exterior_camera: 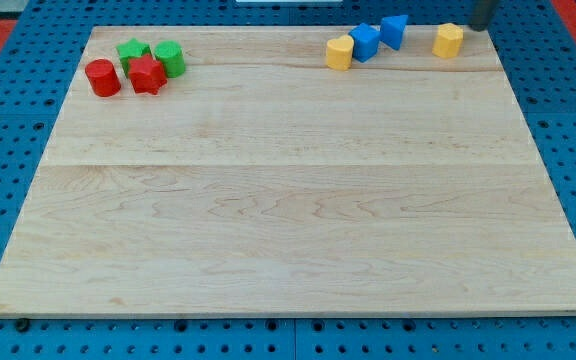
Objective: Place the green star to the top of the red circle
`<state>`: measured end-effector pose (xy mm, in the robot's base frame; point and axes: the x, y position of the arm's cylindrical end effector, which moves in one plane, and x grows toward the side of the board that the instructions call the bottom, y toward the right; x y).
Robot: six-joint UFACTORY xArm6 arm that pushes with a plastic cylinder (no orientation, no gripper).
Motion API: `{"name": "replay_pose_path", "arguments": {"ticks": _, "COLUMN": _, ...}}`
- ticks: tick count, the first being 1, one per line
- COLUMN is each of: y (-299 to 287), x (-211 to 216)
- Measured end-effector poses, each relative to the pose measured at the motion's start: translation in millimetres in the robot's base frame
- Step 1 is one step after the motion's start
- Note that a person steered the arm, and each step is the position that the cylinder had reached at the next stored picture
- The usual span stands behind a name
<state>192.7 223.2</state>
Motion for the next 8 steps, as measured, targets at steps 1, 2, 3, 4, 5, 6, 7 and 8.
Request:
{"name": "replay_pose_path", "arguments": {"ticks": 1, "y": -119, "x": 8}}
{"name": "replay_pose_path", "arguments": {"ticks": 2, "y": -201, "x": 24}}
{"name": "replay_pose_path", "arguments": {"ticks": 3, "y": -281, "x": 39}}
{"name": "replay_pose_path", "arguments": {"ticks": 4, "y": -361, "x": 41}}
{"name": "replay_pose_path", "arguments": {"ticks": 5, "y": -391, "x": 53}}
{"name": "replay_pose_path", "arguments": {"ticks": 6, "y": -424, "x": 53}}
{"name": "replay_pose_path", "arguments": {"ticks": 7, "y": -457, "x": 53}}
{"name": "replay_pose_path", "arguments": {"ticks": 8, "y": -454, "x": 53}}
